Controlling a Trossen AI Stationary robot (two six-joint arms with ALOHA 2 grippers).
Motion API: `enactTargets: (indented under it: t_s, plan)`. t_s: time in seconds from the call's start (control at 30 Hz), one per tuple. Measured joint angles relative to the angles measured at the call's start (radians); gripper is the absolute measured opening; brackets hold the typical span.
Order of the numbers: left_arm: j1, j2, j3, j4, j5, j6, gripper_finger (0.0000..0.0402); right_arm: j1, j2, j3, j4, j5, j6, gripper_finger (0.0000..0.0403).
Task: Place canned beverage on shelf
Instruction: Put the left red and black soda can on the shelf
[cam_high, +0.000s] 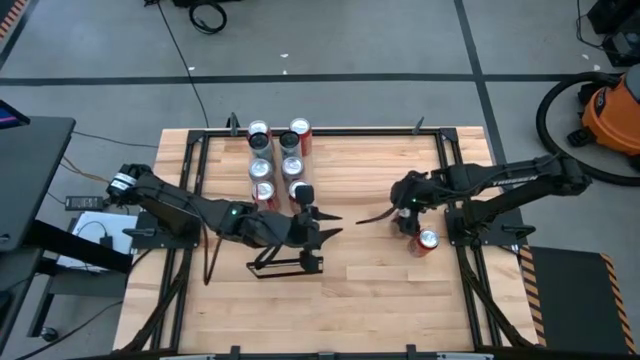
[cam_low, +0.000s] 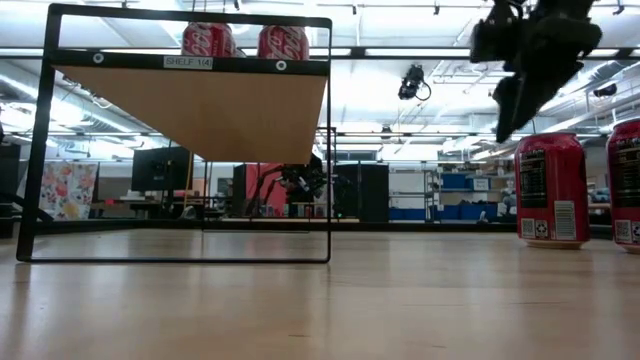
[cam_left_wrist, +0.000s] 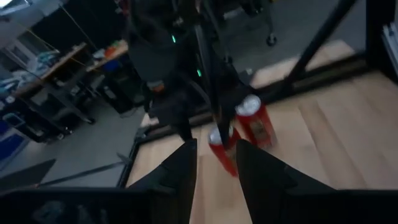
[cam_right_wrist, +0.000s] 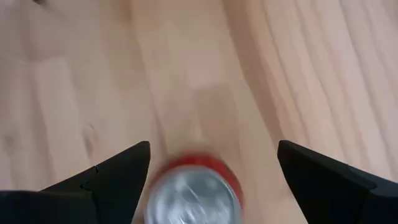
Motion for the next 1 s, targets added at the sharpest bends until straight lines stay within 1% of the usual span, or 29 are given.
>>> enactTargets:
  t_s: [0.13, 0.2, 0.47, 0.6, 0.73, 0.8, 0.9, 1.0]
  plan:
    - [0.0, 0.003, -0.003, -0.06, 0.001, -0.015, 0.0121, 0.045, -0.006, 0.015, -0.09, 0.094, 0.038, 0.0363]
    - [0.0, 0.003, -0.003, -0.054, 0.001, -0.018, 0.0121, 0.062, -0.016, 0.016, -0.151, 0.114, 0.053, 0.0363]
    - [0.002, 0.003, -0.003, -0.059, 0.003, -0.021, 0.0121, 0.081, -0.056, 0.016, -0.236, 0.117, 0.115, 0.0363]
    - [0.003, 0.003, -0.003, -0.056, 0.005, -0.021, 0.0121, 0.082, -0.1, 0.016, -0.259, 0.145, 0.157, 0.0363]
    - [0.006, 0.003, -0.003, -0.057, 0.005, -0.021, 0.0121, 0.082, -0.132, 0.016, -0.329, 0.173, 0.234, 0.0363]
    - [0.008, 0.003, -0.003, -0.057, 0.005, -0.02, 0.0121, 0.081, -0.133, 0.016, -0.364, 0.183, 0.267, 0.0363]
    - [0.013, 0.003, -0.003, -0.057, 0.005, -0.02, 0.0121, 0.081, -0.122, -0.003, -0.366, 0.196, 0.312, 0.0363]
    - [0.016, 0.003, -0.003, -0.058, 0.005, -0.02, 0.0121, 0.074, -0.099, -0.04, -0.364, 0.165, 0.33, 0.0363]
